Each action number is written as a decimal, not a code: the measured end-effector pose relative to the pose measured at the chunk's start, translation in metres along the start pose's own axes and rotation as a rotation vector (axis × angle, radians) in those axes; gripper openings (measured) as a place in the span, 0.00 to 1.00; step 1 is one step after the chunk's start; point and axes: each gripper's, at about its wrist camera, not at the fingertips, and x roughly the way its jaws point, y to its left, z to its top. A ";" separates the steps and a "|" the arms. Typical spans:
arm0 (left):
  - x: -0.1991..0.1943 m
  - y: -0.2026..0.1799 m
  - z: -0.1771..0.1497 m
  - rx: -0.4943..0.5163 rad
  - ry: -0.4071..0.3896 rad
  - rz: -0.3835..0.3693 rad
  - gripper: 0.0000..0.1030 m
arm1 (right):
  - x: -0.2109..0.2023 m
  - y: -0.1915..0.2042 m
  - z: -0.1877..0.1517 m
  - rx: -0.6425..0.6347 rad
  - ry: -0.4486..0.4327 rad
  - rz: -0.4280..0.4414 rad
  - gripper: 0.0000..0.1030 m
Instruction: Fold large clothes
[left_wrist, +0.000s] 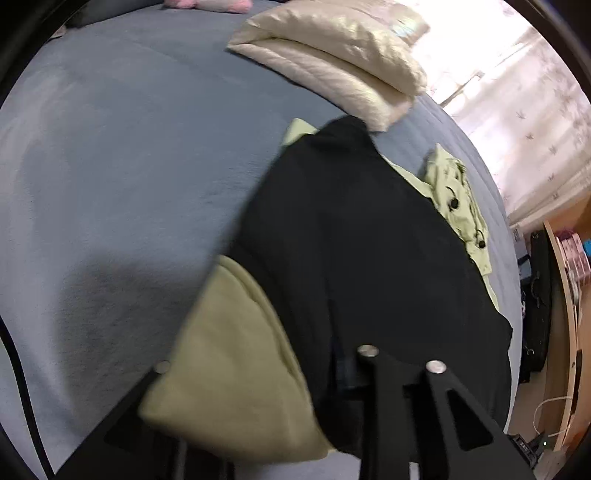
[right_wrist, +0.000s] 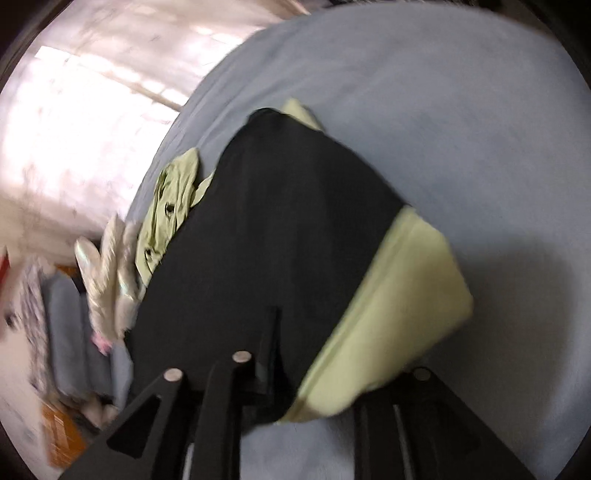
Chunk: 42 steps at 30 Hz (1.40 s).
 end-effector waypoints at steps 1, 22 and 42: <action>-0.004 0.003 0.002 0.000 -0.007 0.008 0.34 | -0.004 -0.002 0.000 0.005 -0.001 -0.012 0.26; -0.094 -0.024 -0.020 0.252 -0.190 0.074 0.42 | -0.066 0.061 -0.054 -0.325 -0.176 -0.144 0.30; 0.065 -0.173 -0.047 0.683 0.138 0.052 0.61 | 0.117 0.181 -0.057 -0.799 0.140 -0.179 0.30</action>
